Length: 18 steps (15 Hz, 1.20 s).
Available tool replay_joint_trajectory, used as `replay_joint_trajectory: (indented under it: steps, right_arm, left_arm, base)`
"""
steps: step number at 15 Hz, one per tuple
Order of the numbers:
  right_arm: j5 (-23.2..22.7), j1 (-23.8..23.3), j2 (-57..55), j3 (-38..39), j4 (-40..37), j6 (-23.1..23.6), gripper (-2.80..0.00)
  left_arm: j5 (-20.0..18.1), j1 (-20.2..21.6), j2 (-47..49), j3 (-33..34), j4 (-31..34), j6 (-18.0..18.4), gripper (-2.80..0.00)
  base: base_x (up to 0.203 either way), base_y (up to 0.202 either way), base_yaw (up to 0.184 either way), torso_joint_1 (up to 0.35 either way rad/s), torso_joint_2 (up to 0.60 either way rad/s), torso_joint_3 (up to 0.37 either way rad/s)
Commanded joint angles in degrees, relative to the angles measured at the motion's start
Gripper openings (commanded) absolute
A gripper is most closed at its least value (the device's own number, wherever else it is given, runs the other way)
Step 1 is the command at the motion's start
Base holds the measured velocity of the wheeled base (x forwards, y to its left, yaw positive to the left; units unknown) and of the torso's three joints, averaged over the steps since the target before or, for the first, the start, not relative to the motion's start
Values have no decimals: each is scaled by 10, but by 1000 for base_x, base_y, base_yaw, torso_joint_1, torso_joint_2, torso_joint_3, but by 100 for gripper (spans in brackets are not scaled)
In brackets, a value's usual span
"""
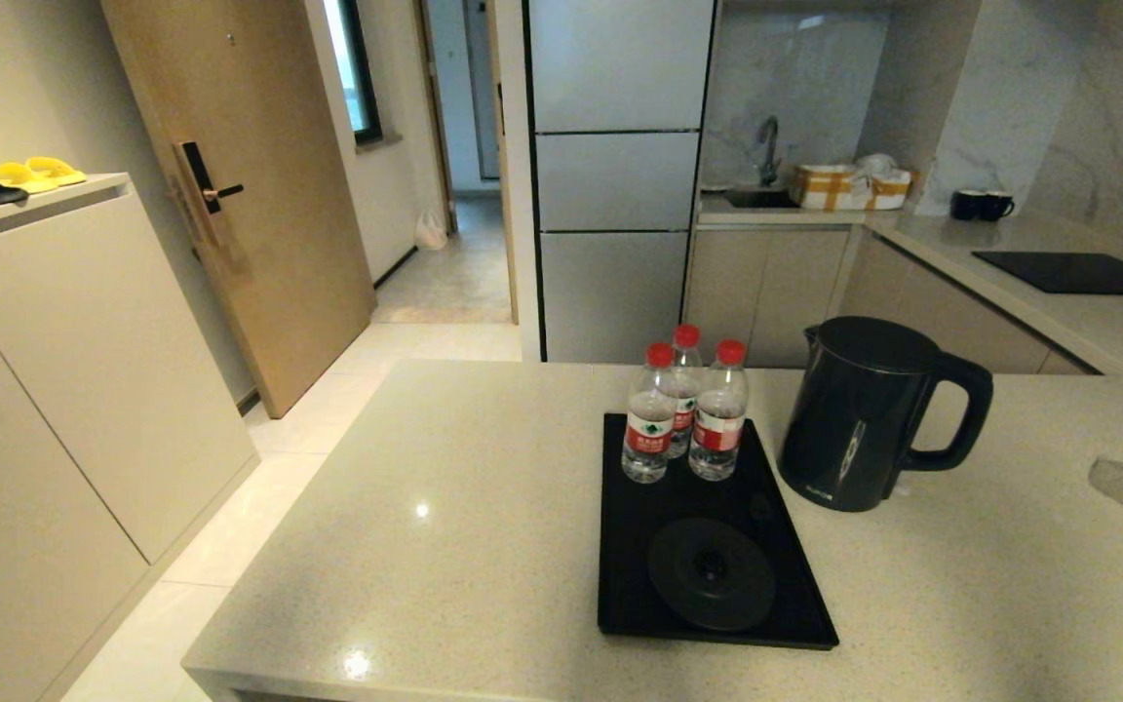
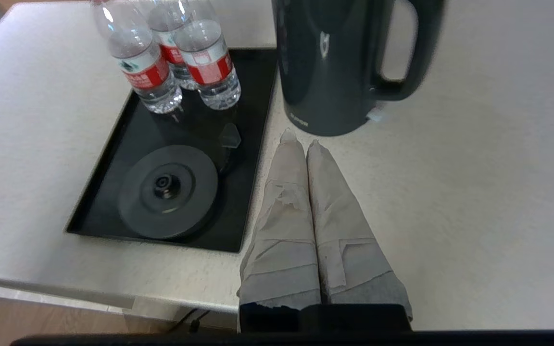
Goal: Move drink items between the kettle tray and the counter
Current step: Return the kettle to its original position
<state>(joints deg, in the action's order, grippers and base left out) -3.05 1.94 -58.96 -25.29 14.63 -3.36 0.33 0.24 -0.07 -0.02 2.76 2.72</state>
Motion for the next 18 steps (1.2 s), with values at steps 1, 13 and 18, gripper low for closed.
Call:
replay_joint_trajectory:
  steps: [1,13,18]
  right_arm:
    - [4,6,-100,66,144,4,-280]
    - [-35,-27,-208,170,323,-184,0]
    - [-31,-64,-331,125,477,-95,0]
  left_arm:
    - [0,0,1,0,0,0,-280]
    - [0,0,1,0,0,0,-280]
    - [0,0,1,0,0,0,-280]
  base:
    - [0,0,0,0,0,0]
    - [0,0,0,0,0,0]
    - [0,0,0,0,0,0]
